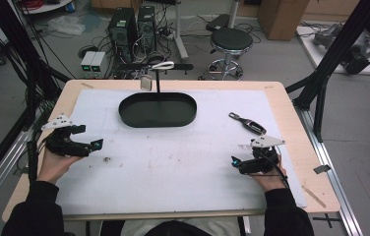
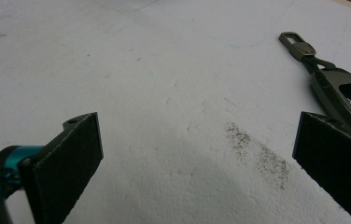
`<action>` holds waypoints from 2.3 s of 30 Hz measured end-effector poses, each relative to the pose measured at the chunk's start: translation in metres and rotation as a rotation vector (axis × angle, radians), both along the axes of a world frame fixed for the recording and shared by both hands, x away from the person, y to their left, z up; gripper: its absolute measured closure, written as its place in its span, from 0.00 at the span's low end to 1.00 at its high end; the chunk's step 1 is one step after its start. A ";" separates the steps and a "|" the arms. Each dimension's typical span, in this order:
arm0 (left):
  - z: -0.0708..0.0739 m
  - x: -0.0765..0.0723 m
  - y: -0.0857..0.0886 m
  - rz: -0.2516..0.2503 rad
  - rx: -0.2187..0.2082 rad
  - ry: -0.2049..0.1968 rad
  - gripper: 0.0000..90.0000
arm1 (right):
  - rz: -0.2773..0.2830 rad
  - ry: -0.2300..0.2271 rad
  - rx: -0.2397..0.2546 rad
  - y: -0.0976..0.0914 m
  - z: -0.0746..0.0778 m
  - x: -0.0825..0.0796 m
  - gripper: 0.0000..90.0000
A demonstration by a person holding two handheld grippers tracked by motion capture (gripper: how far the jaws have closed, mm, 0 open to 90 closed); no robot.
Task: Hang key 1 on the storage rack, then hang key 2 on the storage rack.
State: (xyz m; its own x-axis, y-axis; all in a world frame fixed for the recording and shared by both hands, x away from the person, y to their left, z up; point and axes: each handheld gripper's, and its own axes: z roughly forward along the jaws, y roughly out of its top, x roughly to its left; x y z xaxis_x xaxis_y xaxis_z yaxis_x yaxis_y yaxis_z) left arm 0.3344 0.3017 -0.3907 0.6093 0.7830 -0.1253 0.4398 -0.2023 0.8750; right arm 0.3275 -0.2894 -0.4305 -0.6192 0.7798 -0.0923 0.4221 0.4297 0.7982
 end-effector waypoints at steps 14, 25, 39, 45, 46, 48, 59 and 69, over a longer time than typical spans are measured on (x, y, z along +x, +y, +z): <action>-0.020 -0.022 0.004 0.002 0.015 0.012 0.02 | 0.002 0.008 -0.005 0.001 -0.001 0.001 0.01; -0.024 -0.026 -0.003 -0.027 0.030 0.014 0.02 | 0.013 0.030 0.005 0.002 0.001 0.007 0.01; -0.031 -0.027 -0.008 -0.054 0.058 0.028 0.02 | -0.060 0.054 -0.046 -0.008 0.026 0.067 0.01; -0.032 -0.029 -0.007 -0.049 0.054 0.028 0.02 | -0.092 0.095 -0.101 -0.014 0.025 0.102 0.01; -0.032 -0.029 -0.007 -0.053 0.058 0.028 0.02 | -0.094 0.105 -0.106 -0.015 0.024 0.108 0.01; -0.033 -0.029 -0.007 -0.052 0.056 0.029 0.02 | -0.098 0.124 -0.127 -0.016 0.023 0.119 0.01; -0.033 -0.029 -0.007 -0.057 0.056 0.032 0.02 | -0.090 0.186 -0.185 -0.010 0.016 0.156 0.01; -0.034 -0.029 -0.006 -0.058 0.056 0.036 0.02 | -0.077 0.247 -0.165 -0.018 0.009 0.175 0.06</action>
